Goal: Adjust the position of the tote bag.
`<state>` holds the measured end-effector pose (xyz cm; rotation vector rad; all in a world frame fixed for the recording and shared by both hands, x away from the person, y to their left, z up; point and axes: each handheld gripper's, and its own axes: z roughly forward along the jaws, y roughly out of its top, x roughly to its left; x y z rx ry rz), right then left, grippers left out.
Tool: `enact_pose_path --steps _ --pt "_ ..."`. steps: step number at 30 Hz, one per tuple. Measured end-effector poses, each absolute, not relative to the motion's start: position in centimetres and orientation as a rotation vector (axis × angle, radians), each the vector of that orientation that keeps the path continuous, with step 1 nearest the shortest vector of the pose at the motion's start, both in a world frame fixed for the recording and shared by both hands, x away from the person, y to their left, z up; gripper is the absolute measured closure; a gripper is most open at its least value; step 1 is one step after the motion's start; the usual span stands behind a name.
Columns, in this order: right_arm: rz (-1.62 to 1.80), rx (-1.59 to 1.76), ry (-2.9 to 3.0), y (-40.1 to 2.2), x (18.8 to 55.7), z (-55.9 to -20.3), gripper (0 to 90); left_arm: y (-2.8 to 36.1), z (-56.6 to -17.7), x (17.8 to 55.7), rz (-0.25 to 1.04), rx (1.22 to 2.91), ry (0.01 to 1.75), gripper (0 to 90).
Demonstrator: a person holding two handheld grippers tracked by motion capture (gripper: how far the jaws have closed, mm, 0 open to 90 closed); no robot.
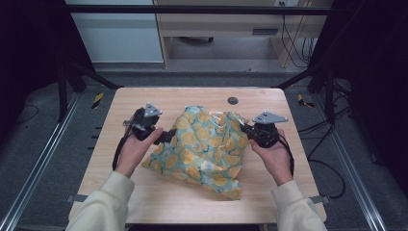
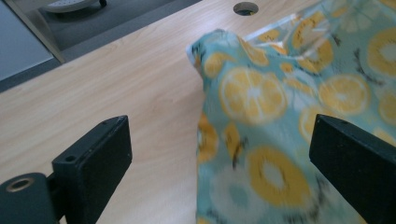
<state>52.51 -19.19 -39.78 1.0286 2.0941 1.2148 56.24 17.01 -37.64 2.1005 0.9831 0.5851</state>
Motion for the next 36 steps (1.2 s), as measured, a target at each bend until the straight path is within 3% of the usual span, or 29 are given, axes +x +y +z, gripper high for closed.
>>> enact_pose_path --steps 11,23,26,33,36 --pt "1.195 0.990 2.101 -19.3 52.2 -39.7 88.4 12.4 -38.4 61.9 0.491 2.201 1.047 6.1" --pt "1.207 1.023 2.104 -19.7 52.3 -40.1 88.3 12.8 -40.0 62.8 0.394 2.246 1.072 13.0" --pt "1.205 1.020 2.111 -19.6 52.3 -40.2 88.2 12.5 -40.5 62.7 0.386 2.310 1.020 19.3" --pt "1.195 1.030 2.119 -19.7 52.2 -40.3 88.4 12.6 -40.8 62.0 0.384 2.314 0.983 67.0" --pt "1.194 1.040 2.113 -20.0 52.1 -40.3 88.4 13.0 -40.6 61.5 0.386 2.312 0.959 79.1"
